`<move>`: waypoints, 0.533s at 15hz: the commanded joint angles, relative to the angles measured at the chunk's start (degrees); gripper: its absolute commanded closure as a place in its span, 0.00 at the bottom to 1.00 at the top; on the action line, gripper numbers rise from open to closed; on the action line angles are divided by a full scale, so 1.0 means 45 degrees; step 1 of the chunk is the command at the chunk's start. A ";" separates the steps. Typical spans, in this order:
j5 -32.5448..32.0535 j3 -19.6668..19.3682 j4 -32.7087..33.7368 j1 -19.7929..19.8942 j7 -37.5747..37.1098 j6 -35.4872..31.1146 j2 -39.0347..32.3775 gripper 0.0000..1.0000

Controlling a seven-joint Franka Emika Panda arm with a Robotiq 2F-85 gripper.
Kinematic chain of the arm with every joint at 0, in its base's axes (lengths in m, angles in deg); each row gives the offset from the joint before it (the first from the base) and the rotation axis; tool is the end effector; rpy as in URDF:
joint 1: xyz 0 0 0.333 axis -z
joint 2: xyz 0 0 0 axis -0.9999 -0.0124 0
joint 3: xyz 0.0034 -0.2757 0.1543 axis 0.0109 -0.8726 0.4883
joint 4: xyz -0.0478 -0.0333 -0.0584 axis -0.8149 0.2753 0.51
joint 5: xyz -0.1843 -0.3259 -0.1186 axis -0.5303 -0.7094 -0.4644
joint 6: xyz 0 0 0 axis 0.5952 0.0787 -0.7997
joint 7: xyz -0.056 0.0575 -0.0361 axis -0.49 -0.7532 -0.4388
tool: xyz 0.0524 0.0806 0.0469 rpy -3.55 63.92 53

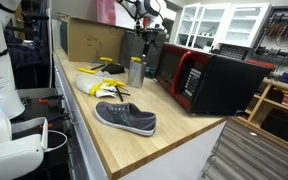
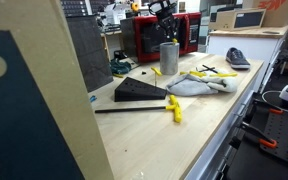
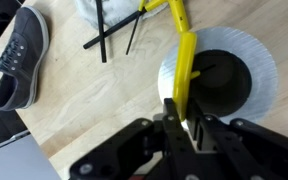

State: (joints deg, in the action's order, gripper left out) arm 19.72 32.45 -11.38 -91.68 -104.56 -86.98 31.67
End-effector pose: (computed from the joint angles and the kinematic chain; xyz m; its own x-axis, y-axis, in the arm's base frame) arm 0.6696 -0.0217 0.4048 0.7603 -0.6413 -0.1038 -0.5813 -0.7429 0.3318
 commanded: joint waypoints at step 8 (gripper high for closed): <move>0.0539 -0.0095 -0.0331 -0.0116 -0.0269 -0.0956 0.0396 0.22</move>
State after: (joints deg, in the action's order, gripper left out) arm 20.13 32.44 -11.39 -91.84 -105.69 -90.94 31.69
